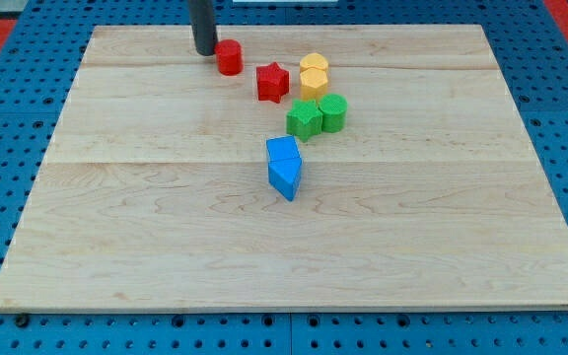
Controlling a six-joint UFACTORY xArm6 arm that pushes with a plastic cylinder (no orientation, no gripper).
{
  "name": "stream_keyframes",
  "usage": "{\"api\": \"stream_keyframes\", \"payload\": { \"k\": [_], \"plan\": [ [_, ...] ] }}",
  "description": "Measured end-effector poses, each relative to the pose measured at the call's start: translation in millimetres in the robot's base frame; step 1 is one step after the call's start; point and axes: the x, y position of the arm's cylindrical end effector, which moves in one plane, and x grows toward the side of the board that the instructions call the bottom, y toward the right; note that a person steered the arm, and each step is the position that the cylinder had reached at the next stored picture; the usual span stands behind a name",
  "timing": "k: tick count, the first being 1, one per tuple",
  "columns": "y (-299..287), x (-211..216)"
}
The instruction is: Move arm towards center left of the board
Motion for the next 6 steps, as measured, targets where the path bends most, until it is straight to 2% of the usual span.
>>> {"api": "stream_keyframes", "payload": {
  "k": [2, 4, 5, 6],
  "plan": [
    [14, 4],
    [0, 116],
    [-56, 157],
    [-77, 194]
  ]
}}
